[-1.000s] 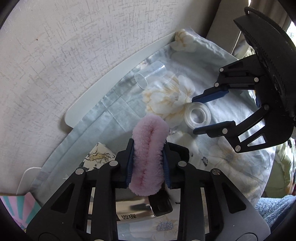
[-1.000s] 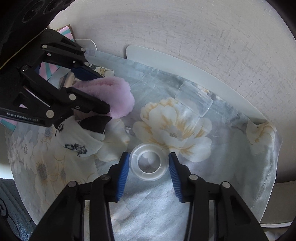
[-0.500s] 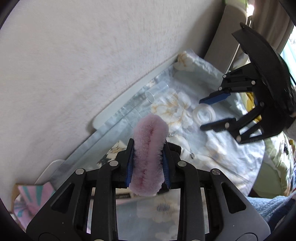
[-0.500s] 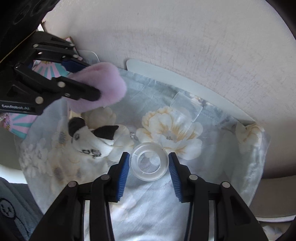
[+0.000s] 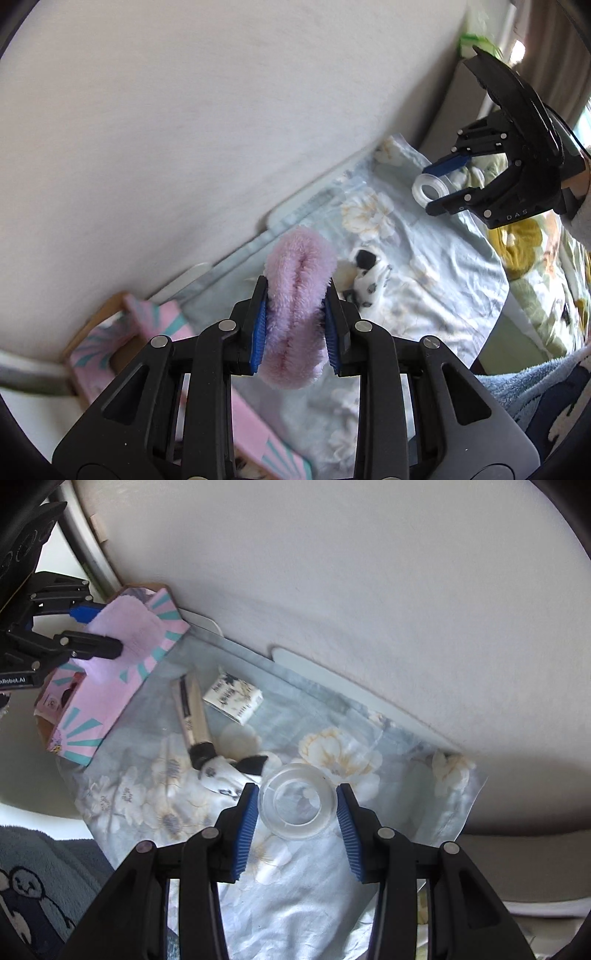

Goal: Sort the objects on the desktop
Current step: 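Carry the slipper with left tool while right tool carries the tape roll to the box, then open left tool to drop the slipper while right tool releases the tape roll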

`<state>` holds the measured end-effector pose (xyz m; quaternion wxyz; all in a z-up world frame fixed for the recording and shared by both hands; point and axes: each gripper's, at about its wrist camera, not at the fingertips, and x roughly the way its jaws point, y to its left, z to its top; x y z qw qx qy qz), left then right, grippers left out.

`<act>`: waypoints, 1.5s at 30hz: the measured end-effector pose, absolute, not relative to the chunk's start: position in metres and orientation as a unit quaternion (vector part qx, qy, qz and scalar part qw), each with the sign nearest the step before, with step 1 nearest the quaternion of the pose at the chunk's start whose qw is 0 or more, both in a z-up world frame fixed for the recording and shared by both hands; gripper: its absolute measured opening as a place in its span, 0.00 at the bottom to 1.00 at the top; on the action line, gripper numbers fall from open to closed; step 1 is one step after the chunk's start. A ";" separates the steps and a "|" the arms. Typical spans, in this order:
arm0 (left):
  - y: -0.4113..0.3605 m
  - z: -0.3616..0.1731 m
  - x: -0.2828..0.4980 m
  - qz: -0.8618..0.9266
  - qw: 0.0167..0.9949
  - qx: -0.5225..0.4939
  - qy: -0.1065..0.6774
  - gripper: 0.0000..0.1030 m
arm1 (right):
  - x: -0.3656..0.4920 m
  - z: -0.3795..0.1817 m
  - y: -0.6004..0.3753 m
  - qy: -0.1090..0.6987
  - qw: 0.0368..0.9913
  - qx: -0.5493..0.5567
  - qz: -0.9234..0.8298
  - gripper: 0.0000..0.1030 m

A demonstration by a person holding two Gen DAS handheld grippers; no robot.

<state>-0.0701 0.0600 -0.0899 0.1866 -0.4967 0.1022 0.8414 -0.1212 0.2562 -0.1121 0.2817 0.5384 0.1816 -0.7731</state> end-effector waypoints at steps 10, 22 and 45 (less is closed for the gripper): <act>-0.006 -0.057 -0.023 0.868 0.100 -0.483 0.064 0.23 | -0.135 -0.072 0.181 0.215 0.335 0.511 -0.761 0.38; -0.088 -0.071 0.051 0.868 0.004 -0.496 -0.001 0.23 | -0.131 -0.050 0.056 0.254 0.411 0.478 -0.733 0.38; -0.091 -0.139 0.112 0.840 -0.039 -0.540 -0.033 0.23 | -0.089 -0.110 -0.119 0.269 0.507 0.509 -0.642 0.38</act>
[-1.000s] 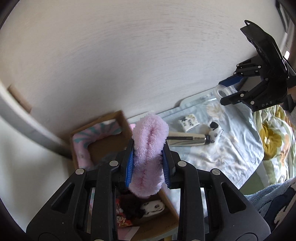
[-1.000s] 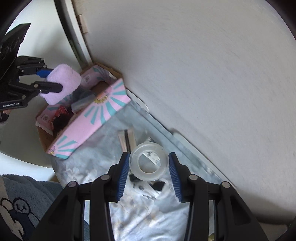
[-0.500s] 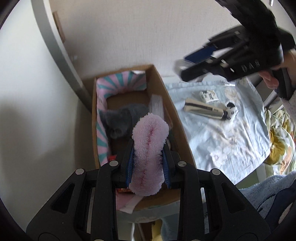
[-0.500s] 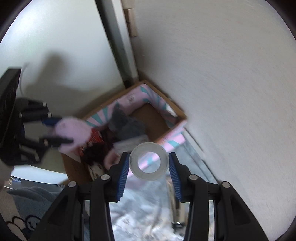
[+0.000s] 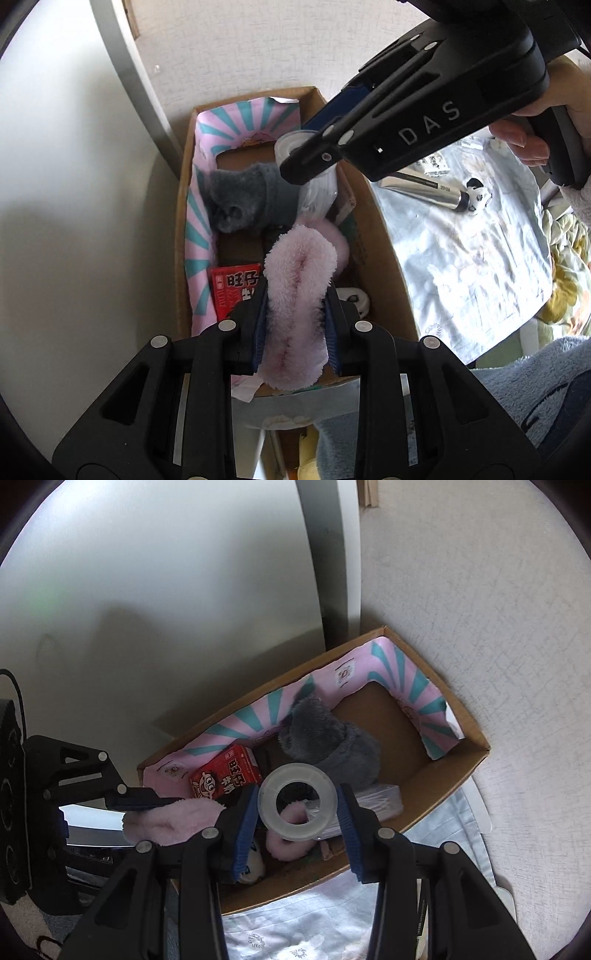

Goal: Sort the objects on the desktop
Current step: 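Open left tool to drop the slipper while right tool releases the tape roll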

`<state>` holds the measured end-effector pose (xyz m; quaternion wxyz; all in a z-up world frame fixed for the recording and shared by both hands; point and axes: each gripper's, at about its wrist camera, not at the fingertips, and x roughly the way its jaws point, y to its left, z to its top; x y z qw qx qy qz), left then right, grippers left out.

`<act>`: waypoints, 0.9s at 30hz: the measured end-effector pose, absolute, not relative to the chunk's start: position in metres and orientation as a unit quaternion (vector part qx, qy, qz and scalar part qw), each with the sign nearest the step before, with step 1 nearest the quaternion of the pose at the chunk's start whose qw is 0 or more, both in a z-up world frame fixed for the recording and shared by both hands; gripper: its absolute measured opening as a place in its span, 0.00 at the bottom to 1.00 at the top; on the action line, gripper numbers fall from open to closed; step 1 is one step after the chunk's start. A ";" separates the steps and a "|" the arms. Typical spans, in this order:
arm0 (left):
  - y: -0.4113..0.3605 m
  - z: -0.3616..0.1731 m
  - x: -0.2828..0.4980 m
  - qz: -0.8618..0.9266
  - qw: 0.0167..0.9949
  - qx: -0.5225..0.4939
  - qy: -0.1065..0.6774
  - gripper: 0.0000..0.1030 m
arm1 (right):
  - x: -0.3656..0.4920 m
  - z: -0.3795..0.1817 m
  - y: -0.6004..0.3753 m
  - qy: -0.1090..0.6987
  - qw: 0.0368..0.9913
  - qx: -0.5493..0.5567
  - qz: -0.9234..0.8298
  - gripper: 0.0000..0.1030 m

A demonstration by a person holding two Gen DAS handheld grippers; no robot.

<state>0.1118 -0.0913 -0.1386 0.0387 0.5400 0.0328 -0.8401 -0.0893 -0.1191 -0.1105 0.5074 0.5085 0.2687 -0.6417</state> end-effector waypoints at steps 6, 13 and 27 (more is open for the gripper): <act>-0.090 -0.140 0.109 -0.839 0.036 0.543 0.019 0.23 | -0.089 -0.112 -0.120 0.273 0.505 0.510 -0.641 0.38; -0.084 -0.144 0.102 -0.840 0.037 0.542 -0.006 0.97 | -0.097 -0.114 -0.118 0.247 0.499 0.539 -0.633 0.46; -0.068 -0.156 0.091 -0.852 -0.006 0.523 -0.036 1.00 | -0.104 -0.101 -0.098 0.208 0.489 0.517 -0.671 1.00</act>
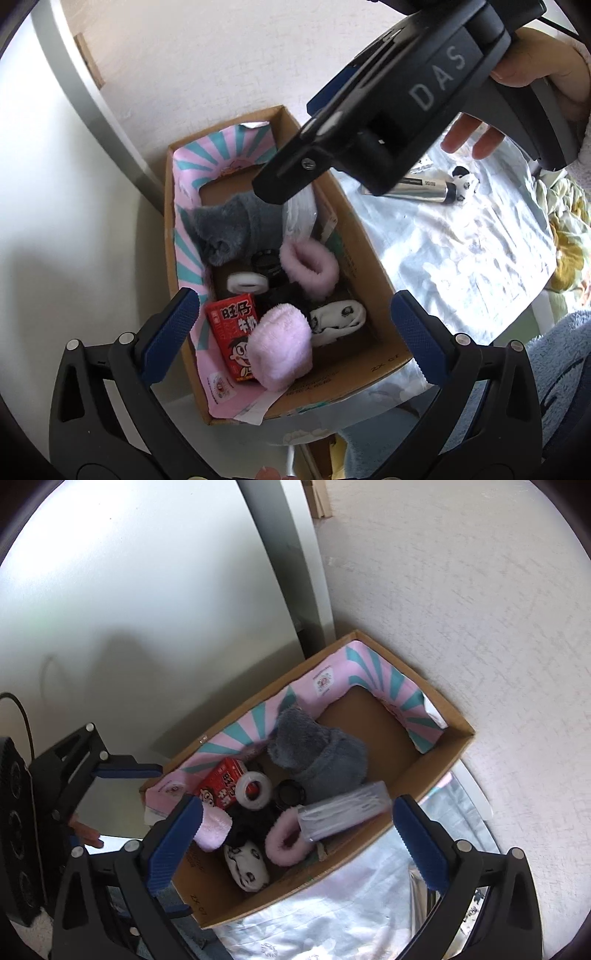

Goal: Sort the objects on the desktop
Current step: 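Open left tool to drop the slipper while right tool releases the tape roll, then move both tools back from the box over the table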

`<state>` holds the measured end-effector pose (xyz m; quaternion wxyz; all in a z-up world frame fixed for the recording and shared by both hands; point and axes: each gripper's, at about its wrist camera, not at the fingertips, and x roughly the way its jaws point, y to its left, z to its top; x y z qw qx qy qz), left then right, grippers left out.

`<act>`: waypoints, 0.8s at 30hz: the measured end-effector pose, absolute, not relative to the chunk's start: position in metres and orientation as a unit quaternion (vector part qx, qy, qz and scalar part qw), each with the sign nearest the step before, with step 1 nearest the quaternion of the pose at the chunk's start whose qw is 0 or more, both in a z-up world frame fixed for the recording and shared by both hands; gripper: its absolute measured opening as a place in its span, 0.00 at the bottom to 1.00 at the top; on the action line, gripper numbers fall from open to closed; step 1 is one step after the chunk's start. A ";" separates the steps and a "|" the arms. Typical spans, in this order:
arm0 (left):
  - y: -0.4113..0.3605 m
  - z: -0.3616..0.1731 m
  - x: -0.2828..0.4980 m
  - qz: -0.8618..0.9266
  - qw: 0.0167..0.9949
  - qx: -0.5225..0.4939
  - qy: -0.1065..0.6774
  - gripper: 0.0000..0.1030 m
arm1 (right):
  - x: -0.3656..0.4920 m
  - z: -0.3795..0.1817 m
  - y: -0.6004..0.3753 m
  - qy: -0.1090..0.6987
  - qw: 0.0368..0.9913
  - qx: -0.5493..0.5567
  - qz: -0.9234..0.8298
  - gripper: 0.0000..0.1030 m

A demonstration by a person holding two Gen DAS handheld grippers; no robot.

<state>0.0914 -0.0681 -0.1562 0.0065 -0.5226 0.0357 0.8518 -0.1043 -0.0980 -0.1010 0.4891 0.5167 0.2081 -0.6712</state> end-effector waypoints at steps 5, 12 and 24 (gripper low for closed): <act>-0.061 -0.153 0.083 0.866 0.030 -0.497 0.049 1.00 | -0.105 -0.092 -0.082 0.197 0.486 0.512 -0.680 1.00; -0.031 -0.142 0.065 0.861 0.124 -0.489 0.062 1.00 | -0.105 -0.077 -0.042 0.197 0.459 0.508 -0.702 0.99; 0.052 -0.125 0.013 0.854 0.149 -0.454 0.205 1.00 | -0.108 -0.028 0.113 0.263 0.273 0.499 -0.779 1.00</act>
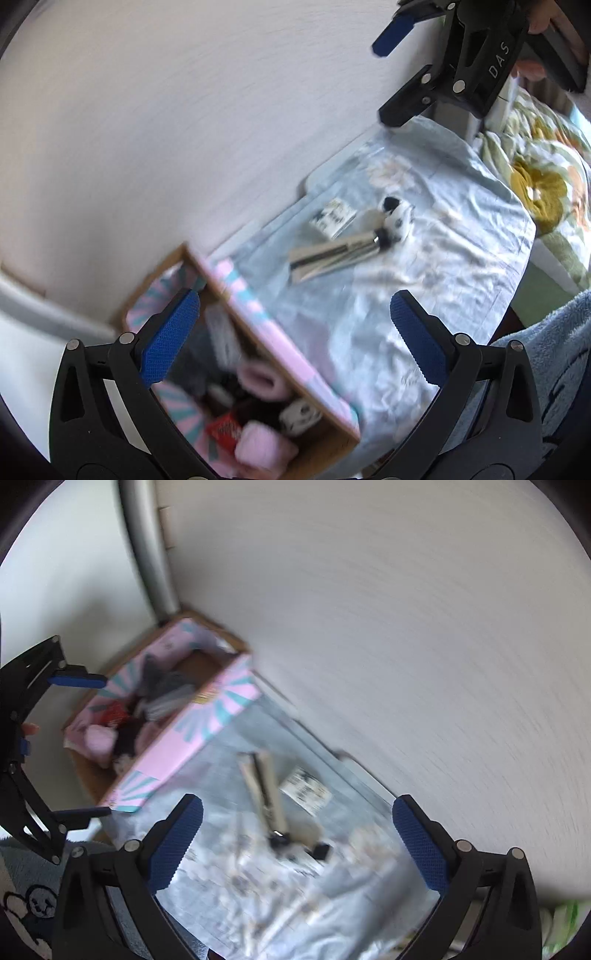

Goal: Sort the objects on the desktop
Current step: 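Move both tools back from the box over the table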

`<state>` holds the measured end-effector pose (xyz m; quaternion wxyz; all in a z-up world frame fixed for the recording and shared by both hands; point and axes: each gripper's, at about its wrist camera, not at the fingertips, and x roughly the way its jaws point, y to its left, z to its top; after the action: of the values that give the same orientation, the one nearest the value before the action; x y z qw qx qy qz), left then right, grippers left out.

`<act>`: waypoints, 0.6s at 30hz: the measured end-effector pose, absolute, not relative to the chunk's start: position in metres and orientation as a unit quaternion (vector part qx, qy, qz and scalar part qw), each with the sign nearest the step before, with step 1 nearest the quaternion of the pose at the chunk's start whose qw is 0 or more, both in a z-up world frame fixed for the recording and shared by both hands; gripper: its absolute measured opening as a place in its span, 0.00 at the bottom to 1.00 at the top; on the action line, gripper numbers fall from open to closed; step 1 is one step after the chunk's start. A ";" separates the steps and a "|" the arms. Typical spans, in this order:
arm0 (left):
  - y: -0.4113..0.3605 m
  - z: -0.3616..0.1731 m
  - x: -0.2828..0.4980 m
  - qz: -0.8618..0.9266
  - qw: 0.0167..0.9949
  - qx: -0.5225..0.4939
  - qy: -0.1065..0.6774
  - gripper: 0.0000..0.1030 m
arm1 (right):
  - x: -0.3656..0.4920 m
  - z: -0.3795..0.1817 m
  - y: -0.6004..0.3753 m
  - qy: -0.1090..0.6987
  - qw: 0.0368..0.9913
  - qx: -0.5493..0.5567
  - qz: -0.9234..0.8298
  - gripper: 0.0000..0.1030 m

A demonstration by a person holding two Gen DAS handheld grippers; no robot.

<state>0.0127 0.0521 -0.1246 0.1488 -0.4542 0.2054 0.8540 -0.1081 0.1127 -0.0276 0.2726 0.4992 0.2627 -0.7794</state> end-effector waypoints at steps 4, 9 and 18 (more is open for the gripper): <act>0.091 -0.137 0.000 0.825 0.197 -0.445 0.287 1.00 | -0.107 -0.036 0.168 0.264 0.206 0.514 -0.789 1.00; 0.131 -0.163 -0.018 0.779 0.264 -0.462 0.332 0.97 | -0.094 -0.060 0.228 0.208 0.185 0.537 -0.797 1.00; 0.164 -0.218 -0.045 0.745 0.381 -0.429 0.339 0.88 | -0.104 -0.120 0.293 0.106 0.119 0.549 -0.820 1.00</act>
<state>-0.0446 0.1639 -0.2182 0.3807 -0.4292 0.3395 0.7454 -0.1037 0.2926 -0.1202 0.1186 0.5494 0.1063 -0.8203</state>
